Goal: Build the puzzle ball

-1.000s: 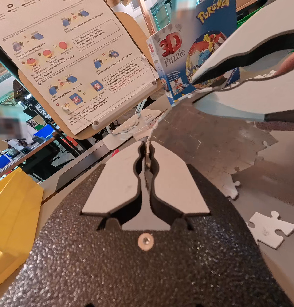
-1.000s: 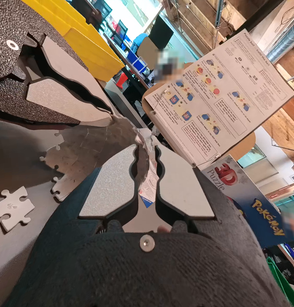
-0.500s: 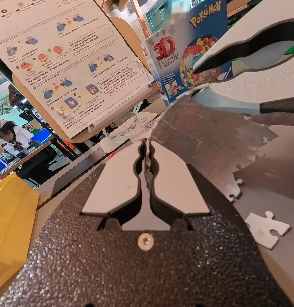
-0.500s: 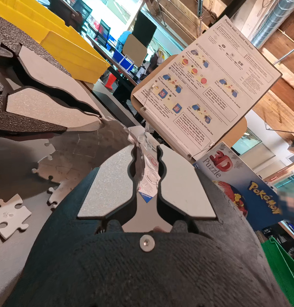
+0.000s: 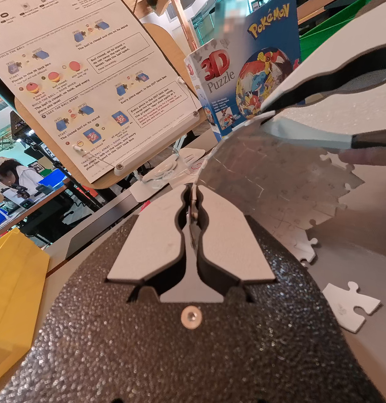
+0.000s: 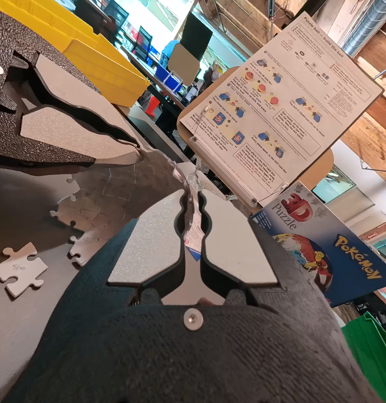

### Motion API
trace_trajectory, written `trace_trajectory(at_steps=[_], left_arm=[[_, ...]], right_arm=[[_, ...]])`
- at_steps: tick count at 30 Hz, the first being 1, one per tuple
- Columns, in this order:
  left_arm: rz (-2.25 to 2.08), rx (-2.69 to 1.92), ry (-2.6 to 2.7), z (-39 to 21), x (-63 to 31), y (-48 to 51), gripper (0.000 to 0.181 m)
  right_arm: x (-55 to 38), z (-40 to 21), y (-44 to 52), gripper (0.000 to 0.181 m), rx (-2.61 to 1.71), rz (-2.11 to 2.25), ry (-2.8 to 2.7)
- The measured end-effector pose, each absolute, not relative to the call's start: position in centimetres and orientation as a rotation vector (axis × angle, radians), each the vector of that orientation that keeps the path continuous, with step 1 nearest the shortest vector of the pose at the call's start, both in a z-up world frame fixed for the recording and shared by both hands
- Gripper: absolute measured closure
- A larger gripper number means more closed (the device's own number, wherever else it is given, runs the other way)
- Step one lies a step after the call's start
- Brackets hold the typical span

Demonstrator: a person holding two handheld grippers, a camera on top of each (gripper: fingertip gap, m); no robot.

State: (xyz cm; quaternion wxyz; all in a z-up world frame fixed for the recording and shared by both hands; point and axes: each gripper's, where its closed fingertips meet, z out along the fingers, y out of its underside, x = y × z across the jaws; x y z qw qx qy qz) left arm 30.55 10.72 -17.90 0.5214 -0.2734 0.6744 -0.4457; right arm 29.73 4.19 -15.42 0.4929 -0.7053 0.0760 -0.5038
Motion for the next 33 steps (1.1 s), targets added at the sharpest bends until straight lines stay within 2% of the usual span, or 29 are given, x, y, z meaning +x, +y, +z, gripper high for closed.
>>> trace_trajectory(at_steps=[2,16,21,24,33], left_arm=[[-1.065,-0.651,1.614,-17.87,30.56,10.65,0.178],[-1.071,-0.649,1.607,-17.84,30.56,10.68,0.178],[-1.074,-0.638,1.607,-17.79,30.5,10.5,0.178],[-1.072,-0.633,1.608,-17.78,30.5,10.42,0.178],[-1.072,-0.629,1.603,-17.75,30.53,10.45,0.178]], right_arm=[[29.71,-15.56,4.26,0.177,-1.719,-1.242,0.163],[29.55,-15.37,4.37,0.178,-1.737,-1.395,0.062],[29.57,-14.84,4.37,0.166,-1.703,-1.399,0.057],[29.56,-15.24,4.59,0.178,-1.736,-1.403,0.021],[29.38,-15.29,4.7,0.179,-1.734,-1.471,-0.017]])
